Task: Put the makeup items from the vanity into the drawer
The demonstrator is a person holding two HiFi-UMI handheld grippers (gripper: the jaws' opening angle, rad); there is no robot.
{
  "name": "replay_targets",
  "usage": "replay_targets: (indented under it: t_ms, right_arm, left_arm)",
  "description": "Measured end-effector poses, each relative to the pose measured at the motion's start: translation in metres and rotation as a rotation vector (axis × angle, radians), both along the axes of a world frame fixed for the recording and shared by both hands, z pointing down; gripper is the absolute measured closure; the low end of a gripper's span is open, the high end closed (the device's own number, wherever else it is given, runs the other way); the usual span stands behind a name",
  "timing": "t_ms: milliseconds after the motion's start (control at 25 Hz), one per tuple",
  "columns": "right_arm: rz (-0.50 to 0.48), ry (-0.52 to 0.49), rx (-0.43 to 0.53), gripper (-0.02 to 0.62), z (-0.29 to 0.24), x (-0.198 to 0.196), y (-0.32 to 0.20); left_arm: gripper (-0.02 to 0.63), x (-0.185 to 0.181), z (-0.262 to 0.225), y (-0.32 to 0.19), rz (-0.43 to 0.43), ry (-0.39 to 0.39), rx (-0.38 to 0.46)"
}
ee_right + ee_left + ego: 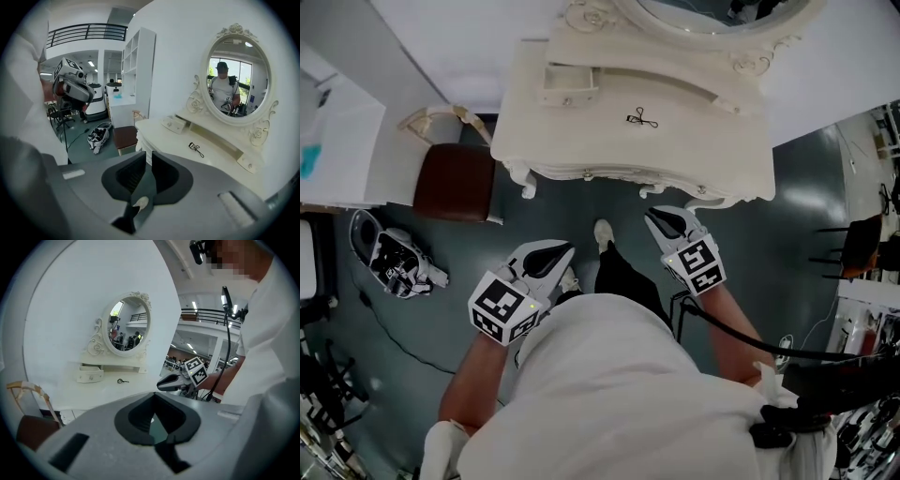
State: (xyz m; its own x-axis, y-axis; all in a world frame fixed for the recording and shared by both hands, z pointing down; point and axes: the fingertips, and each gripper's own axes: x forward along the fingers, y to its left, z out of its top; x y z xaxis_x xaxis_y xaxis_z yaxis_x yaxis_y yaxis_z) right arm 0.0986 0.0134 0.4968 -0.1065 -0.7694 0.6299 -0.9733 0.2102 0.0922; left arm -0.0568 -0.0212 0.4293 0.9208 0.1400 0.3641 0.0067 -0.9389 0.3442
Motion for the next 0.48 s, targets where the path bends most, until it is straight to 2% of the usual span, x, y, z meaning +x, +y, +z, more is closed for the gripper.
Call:
replay_targets:
  t_ms: [120, 480]
  right_arm:
    - [-0.004, 0.03, -0.013, 0.548, 0.014, 0.034, -0.031]
    - [-0.072, 0.091, -0.063, 0.528, 0.062, 0.142, -0.132]
  left_arm:
    - [0.604, 0.014, 0.001, -0.023, -0.011, -0.016, 0.013]
    - [0.604, 0.081, -0.014, -0.101, -0.143, -0.051, 0.043]
